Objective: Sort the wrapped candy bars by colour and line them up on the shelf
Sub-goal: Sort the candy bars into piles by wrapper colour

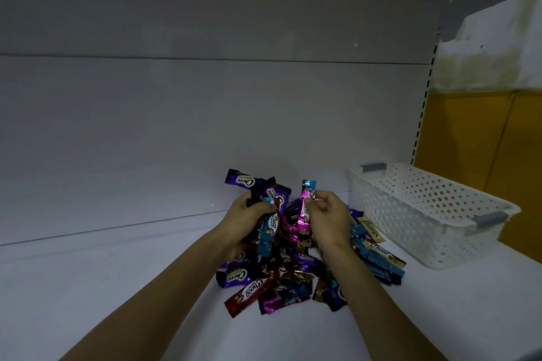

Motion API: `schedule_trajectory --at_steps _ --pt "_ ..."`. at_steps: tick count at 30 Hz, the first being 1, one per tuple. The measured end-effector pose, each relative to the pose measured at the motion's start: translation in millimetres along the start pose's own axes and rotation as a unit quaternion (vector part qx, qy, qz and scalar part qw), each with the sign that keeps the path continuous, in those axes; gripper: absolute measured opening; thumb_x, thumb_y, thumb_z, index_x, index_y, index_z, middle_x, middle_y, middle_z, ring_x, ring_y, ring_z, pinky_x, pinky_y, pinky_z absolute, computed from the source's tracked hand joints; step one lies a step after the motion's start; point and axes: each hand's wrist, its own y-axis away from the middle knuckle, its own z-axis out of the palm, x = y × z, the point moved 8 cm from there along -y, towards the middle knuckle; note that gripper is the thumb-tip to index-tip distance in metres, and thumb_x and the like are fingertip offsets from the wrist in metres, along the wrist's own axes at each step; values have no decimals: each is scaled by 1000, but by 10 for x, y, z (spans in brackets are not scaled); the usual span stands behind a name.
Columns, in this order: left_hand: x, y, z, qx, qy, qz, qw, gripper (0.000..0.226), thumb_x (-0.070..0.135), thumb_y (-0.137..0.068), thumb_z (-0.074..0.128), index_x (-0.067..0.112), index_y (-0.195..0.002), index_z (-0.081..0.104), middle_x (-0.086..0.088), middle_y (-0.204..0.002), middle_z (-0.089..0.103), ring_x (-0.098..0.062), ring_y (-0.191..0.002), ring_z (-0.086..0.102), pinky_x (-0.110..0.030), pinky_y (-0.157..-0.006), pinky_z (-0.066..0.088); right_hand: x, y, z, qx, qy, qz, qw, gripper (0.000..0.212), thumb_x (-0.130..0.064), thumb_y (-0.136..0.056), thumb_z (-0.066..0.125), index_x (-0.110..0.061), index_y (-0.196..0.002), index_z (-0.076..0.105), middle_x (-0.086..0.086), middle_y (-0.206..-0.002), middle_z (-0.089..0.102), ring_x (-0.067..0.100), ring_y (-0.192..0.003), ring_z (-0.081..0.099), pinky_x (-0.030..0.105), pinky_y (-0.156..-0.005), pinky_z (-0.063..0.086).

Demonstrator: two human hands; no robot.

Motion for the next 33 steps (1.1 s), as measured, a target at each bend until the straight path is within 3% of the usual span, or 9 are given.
schedule_trajectory --at_steps 3,6,10,13,17,20,25,28,33 --pt "88 35 -11 6 -39 29 999 20 7 -89 60 10 -109 60 -13 -94 72 -25 -83 71 -33 -68 57 -167 66 84 -12 60 -95 994 42 -33 -93 58 -16 -131 52 -6 -119 51 10 -109 51 27 -96 42" --pt "224 105 86 -32 -165 75 983 21 0 -89 56 5 -109 61 -15 -97 71 -25 -87 70 -34 -77 57 -345 116 304 -117 -26 -79 990 50 -43 -90 56 -22 -135 49 -10 -125 51 6 -117 47 23 -98 38" --pt "283 207 206 -76 -262 83 959 24 2 -89 56 8 -112 60 -14 -102 69 -26 -94 68 -40 -89 54 -431 145 508 -201 -104 -14 974 10 -24 -89 64 -20 -89 73 1 -91 73 18 -91 66 32 -82 55" --pt "280 247 131 -62 -219 67 971 24 4 -90 57 16 -110 61 -9 -101 71 -22 -89 70 -33 -80 56 -289 58 300 -102 -185 21 977 14 -16 -92 60 -17 -80 67 4 -82 70 21 -83 65 36 -80 54" --pt "260 285 -130 23 -42 23 999 17 7 -90 60 14 -105 60 -10 -87 72 -22 -72 71 -31 -58 56 -252 33 52 -39 50 -114 991 21 -26 -94 58 -17 -112 64 -6 -105 59 8 -93 57 28 -88 49" --pt "275 348 -281 72 73 19 995 20 12 -90 61 12 -109 59 -11 -88 72 -25 -74 71 -35 -60 57 -381 178 37 -20 69 -175 982 28 -36 -96 48 -20 -116 61 -8 -108 58 3 -87 57 20 -77 47" --pt "306 603 -460 114 156 64 979 16 11 -90 59 13 -107 58 -8 -80 74 -23 -70 72 -33 -55 56 -453 582 510 -244 -19 -79 966 38 -51 -91 43 -23 -88 68 -3 -75 71 5 -67 67 13 -58 49" --pt "345 853 -660 157 154 97 971 14 9 -90 59 13 -103 58 -5 -76 74 -18 -67 71 -28 -53 55 -567 854 773 -335 -54 -33 940 22 -34 -90 59 -14 -89 68 1 -73 73 10 -62 67 14 -53 49" --pt "509 1348 -1155 228 147 131 954 16 6 -91 57 11 -106 57 -13 -90 70 -22 -72 69 -31 -59 55 -848 1252 1269 -426 -80 28 901 11 -18 -93 58 -11 -91 66 -1 -70 72 7 -59 66 20 -58 51"
